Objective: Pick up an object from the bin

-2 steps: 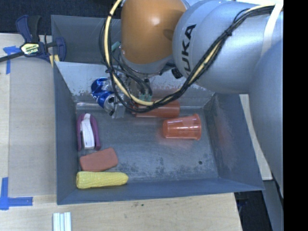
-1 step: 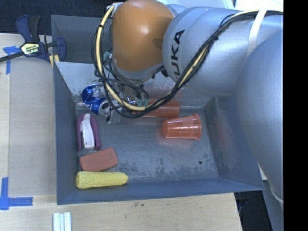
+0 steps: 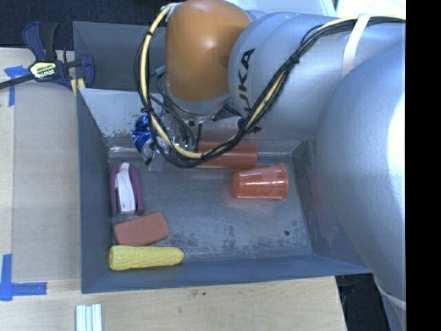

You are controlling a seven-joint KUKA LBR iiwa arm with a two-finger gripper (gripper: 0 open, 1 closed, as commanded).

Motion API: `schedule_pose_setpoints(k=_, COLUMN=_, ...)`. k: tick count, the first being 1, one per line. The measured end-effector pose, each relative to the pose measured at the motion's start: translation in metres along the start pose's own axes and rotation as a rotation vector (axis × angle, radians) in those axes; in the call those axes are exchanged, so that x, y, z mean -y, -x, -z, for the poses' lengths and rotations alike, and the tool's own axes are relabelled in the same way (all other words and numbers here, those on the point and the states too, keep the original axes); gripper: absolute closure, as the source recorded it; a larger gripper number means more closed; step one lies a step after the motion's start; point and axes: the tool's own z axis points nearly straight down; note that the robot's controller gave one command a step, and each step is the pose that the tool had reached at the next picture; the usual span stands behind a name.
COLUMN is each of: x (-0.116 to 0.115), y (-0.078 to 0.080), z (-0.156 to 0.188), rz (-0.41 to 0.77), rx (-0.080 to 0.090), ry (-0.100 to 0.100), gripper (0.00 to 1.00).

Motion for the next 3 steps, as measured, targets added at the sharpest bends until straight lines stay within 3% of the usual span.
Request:
schedule_pose_setpoints(k=1, x=0.003, y=0.015, z=-0.032, rz=0.159, rx=-0.002, ry=-0.001, gripper=1.0)
schedule_pose_setpoints(k=2, x=-0.001, y=0.012, z=-0.037, rz=0.065, rx=-0.003, ry=-0.001, gripper=1.0)
schedule_pose_setpoints(k=3, x=0.009, y=0.015, z=0.0, rz=0.242, rx=0.002, ry=0.0, gripper=1.0)
